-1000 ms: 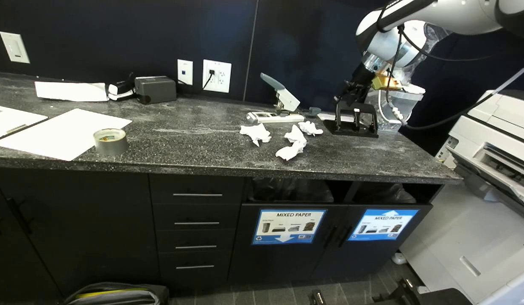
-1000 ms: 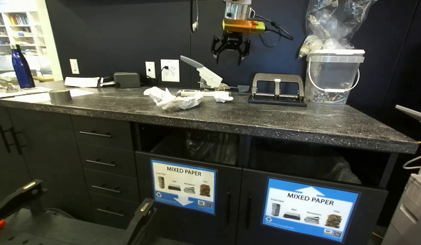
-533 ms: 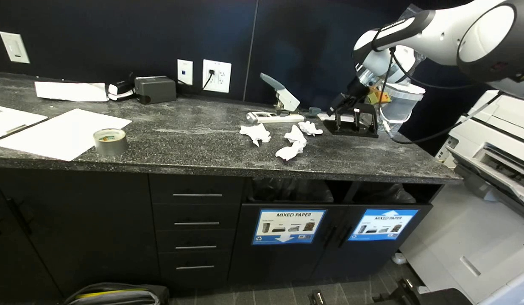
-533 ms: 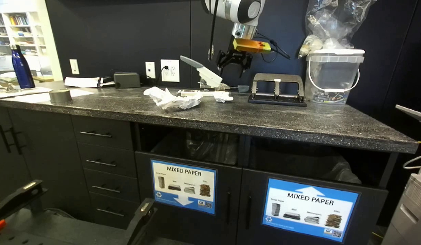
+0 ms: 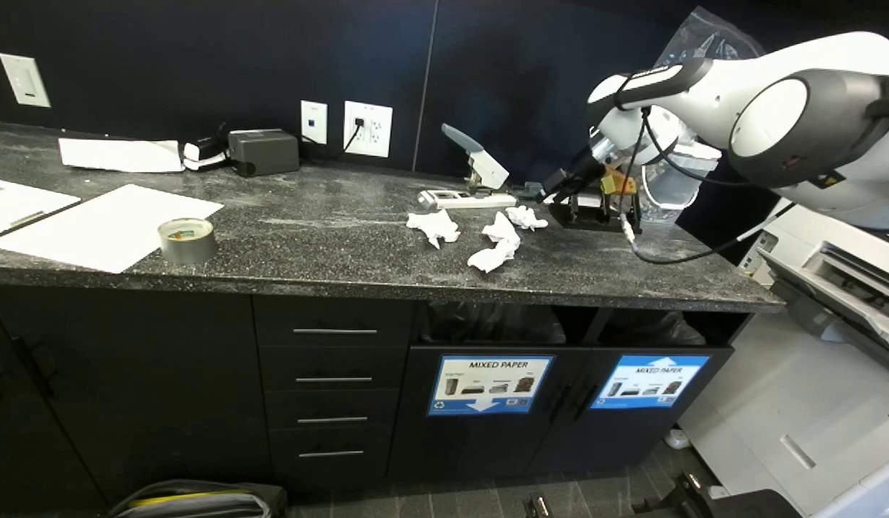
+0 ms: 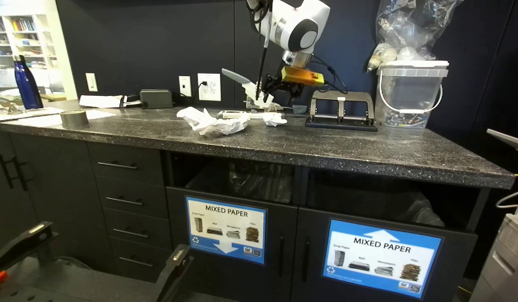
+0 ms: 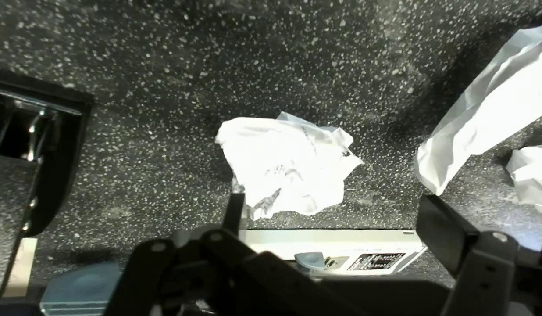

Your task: Pick up the pieces of papers from the countertop and put them in the right bin.

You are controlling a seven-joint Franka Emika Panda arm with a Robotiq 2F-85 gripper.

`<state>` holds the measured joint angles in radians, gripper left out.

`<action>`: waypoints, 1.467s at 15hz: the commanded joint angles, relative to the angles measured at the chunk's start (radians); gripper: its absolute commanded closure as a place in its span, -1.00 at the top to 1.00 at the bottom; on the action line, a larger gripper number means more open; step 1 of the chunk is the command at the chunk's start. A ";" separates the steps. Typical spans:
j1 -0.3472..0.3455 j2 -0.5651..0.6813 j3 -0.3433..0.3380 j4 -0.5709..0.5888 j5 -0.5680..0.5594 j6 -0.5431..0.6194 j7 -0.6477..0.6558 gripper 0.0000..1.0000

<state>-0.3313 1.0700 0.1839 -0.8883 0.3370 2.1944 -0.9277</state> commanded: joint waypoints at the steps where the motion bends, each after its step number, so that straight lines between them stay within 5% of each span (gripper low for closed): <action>1: 0.003 0.106 0.040 0.139 0.027 0.027 0.022 1.00; 22: 0.021 0.322 0.099 0.330 0.055 0.150 0.018 1.00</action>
<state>-0.3196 1.3374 0.2643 -0.6461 0.3826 2.3409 -0.9095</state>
